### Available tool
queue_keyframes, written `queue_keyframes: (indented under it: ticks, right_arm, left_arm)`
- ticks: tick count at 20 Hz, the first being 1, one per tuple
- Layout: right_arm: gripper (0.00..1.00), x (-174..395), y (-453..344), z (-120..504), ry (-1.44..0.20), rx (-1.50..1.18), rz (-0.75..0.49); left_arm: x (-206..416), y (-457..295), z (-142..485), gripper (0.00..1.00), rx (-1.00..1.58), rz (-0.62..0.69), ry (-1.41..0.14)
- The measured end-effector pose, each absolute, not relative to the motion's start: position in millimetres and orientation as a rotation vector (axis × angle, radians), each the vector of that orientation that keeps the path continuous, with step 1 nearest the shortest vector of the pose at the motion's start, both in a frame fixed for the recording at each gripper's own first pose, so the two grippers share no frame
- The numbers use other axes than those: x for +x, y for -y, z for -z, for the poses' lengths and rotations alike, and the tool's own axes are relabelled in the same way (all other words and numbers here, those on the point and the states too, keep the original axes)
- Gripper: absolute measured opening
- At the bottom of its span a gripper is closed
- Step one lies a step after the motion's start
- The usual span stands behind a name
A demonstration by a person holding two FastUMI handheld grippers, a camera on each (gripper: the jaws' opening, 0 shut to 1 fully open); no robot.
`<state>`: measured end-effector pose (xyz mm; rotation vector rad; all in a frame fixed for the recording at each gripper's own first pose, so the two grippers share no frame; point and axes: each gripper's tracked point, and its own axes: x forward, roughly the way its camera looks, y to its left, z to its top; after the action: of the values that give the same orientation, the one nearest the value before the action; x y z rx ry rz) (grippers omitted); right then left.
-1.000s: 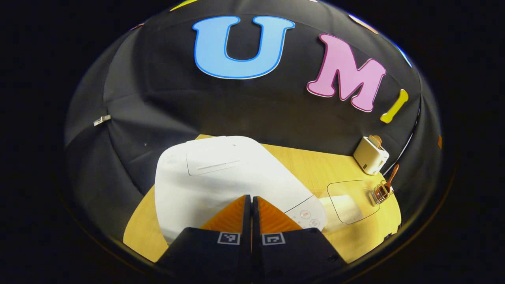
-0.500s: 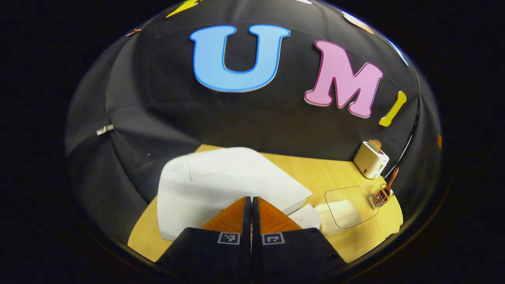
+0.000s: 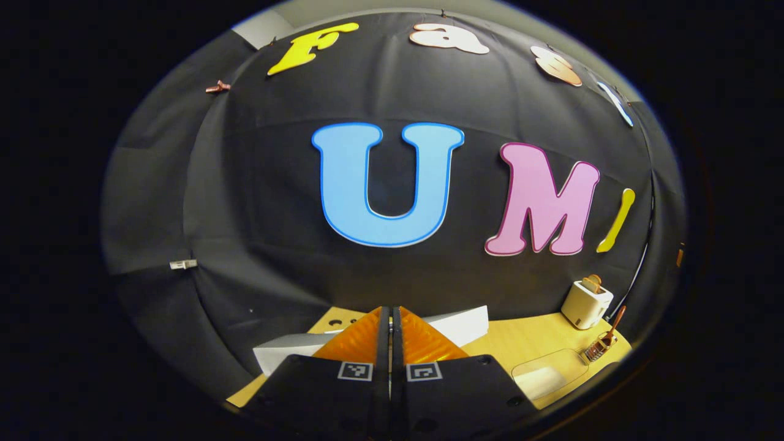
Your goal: Close the left gripper, press the button to open the rice cooker; take a wooden spoon from the chopstick holder with the right hand, scoop a spoonful of rice and pour it into the rice cooker, then put the wooden spoon back into the chopstick holder.
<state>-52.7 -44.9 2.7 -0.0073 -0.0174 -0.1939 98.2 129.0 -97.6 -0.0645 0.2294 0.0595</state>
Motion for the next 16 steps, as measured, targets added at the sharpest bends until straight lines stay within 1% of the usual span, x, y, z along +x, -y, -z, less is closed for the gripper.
queue_keyframes:
  ticks: [4,9,12,14,15,16]
  right_arm:
    - [0.96,-55,46,-3,0.02,-0.01,0.203]
    - [0.97,-54,48,-1,0.013,-0.008,0.204]
    - [0.97,-53,50,5,0.001,0.011,0.206]
    - [0.97,-54,57,10,-0.007,0.022,0.208]
    - [0.97,-54,60,14,-0.014,0.028,0.21]
    - [0.97,-54,64,19,-0.022,0.033,0.212]
  left_arm:
    - [91,-131,83,0.06,-0.056,-0.076,-0.173]
    - [76,-123,70,0.06,-0.069,-0.073,-0.162]
    - [64,-107,62,0.06,-0.088,-0.048,-0.149]
    - [58,-91,57,0.12,-0.097,-0.01,-0.143]
    - [55,-86,54,0.32,-0.098,-0.006,-0.14]
    - [55,-82,53,0.48,-0.1,-0.001,-0.14]
